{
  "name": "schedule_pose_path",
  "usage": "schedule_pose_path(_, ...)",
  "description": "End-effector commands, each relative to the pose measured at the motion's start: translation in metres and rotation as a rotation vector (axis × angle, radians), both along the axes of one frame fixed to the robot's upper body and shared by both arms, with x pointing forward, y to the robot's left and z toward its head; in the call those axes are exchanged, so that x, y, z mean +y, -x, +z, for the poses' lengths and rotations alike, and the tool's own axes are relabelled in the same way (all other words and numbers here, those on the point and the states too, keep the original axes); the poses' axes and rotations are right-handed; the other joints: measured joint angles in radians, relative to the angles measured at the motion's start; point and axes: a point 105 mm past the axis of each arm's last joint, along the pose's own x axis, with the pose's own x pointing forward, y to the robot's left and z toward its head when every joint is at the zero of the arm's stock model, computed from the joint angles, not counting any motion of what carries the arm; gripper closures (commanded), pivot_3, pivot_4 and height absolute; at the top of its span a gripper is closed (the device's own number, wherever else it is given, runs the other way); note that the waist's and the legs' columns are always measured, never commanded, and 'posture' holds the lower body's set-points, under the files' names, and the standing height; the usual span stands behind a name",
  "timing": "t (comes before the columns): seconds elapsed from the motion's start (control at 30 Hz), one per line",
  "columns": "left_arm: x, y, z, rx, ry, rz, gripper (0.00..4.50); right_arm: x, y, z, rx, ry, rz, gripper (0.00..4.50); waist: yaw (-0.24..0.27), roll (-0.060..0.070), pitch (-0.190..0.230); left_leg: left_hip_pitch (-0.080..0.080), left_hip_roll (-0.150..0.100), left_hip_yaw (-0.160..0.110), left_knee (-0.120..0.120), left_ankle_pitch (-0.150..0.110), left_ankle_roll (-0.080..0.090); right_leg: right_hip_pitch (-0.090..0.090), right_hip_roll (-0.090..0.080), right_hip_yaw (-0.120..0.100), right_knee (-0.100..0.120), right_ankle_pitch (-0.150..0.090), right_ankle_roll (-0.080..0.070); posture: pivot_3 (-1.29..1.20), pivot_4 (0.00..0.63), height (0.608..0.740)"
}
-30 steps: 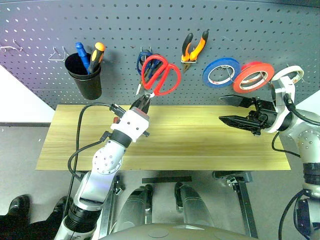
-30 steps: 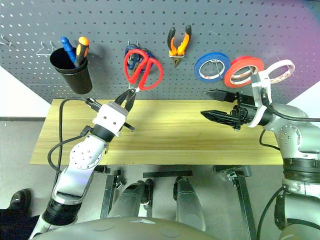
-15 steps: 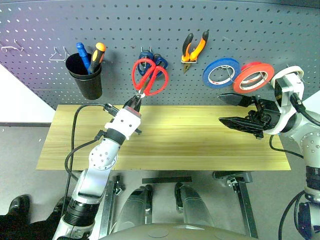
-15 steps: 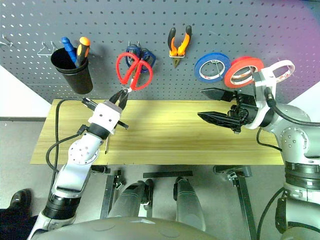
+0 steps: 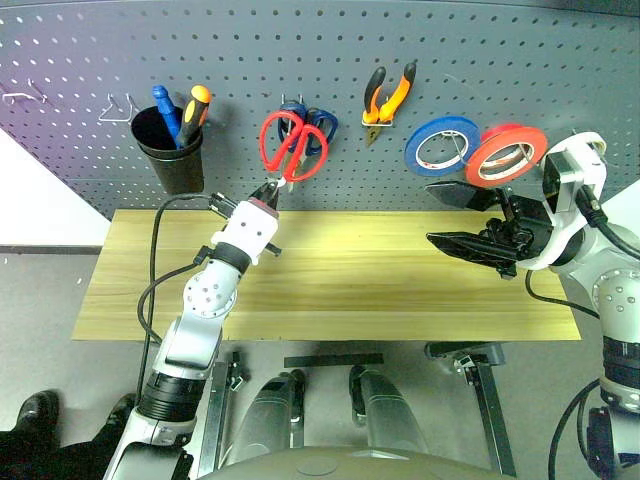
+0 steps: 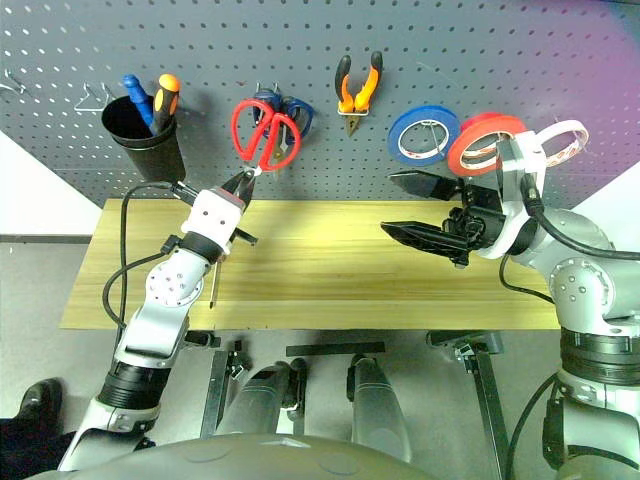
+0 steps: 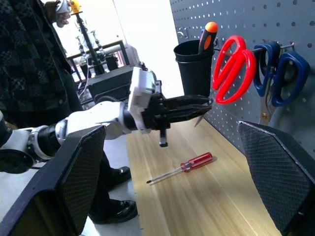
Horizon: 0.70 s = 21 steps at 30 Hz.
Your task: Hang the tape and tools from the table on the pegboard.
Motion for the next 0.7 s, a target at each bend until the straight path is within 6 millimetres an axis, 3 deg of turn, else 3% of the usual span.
schedule_pose_path(0.03,0.001,-0.007,0.004,-0.026,0.009,0.000,4.25,0.012,0.015,0.017,-0.084,-0.007,0.052,0.00,0.000,0.000,0.000,0.000,0.000,0.000,0.000,0.000,0.000,0.000,0.000,0.000,0.000,0.000,0.000,-0.11,0.244,0.740)
schedule_pose_path(0.3,-0.006,-0.021,-0.004,0.027,0.066,-0.029,4.25,0.016,0.016,0.016,-0.071,-0.024,0.047,0.00,-0.003,0.000,-0.002,0.000,0.000,0.000,0.006,-0.001,0.001,0.002,0.000,0.000,0.002,0.001,0.001,-0.12,0.242,0.740)
schedule_pose_path(0.53,-0.004,-0.029,0.004,0.039,0.129,-0.032,1.89,0.013,0.014,0.016,-0.069,-0.020,0.026,0.00,-0.003,0.000,-0.002,0.000,0.000,0.000,0.009,-0.001,0.002,0.003,0.000,0.000,0.003,0.002,0.002,-0.12,0.234,0.740)
schedule_pose_path(0.7,-0.004,-0.023,-0.004,0.066,0.125,-0.049,0.14,0.014,0.014,0.015,-0.071,-0.019,0.032,0.00,-0.003,0.000,-0.003,-0.001,0.000,0.000,0.009,-0.001,0.002,0.003,0.000,0.000,0.003,0.002,0.002,-0.12,0.227,0.740)
